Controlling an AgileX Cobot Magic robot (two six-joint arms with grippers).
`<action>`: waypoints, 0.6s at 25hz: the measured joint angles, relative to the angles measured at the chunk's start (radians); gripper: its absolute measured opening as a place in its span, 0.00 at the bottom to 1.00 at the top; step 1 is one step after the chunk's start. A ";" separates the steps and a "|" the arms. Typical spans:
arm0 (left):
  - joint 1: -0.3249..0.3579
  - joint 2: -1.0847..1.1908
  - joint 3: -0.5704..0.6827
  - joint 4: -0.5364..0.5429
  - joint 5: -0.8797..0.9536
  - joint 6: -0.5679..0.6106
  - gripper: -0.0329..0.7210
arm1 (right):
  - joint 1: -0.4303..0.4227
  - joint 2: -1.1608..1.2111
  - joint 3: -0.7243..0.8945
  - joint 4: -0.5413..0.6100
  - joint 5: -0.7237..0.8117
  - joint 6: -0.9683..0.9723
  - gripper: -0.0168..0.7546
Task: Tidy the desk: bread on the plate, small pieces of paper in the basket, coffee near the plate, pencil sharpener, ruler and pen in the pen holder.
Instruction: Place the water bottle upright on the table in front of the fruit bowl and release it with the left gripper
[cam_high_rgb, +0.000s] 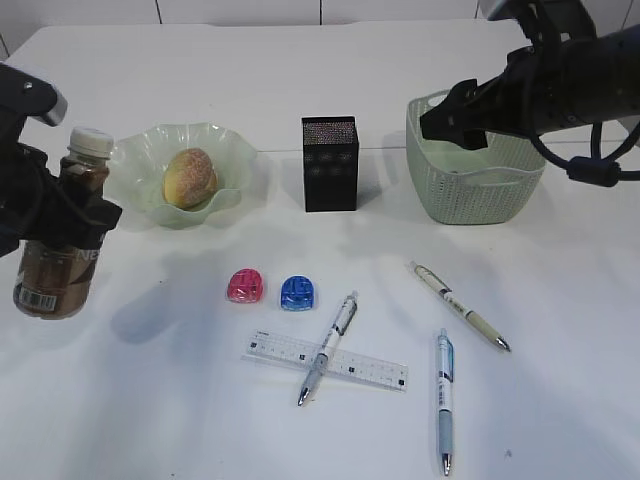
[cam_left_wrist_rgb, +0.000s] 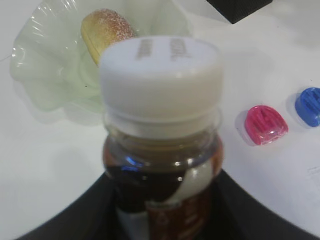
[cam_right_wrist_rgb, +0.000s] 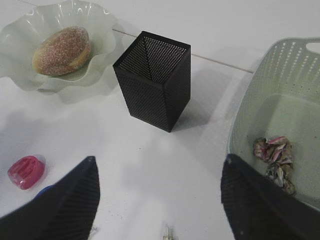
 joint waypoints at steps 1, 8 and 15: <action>0.000 0.000 0.000 0.009 0.002 0.002 0.45 | 0.000 0.000 0.000 -0.001 0.000 0.000 0.78; 0.000 0.000 -0.002 0.008 0.037 0.001 0.45 | 0.000 0.001 0.000 -0.001 0.000 0.002 0.78; 0.000 0.000 -0.002 -0.174 -0.009 0.001 0.45 | 0.000 0.002 0.000 -0.001 0.000 0.002 0.78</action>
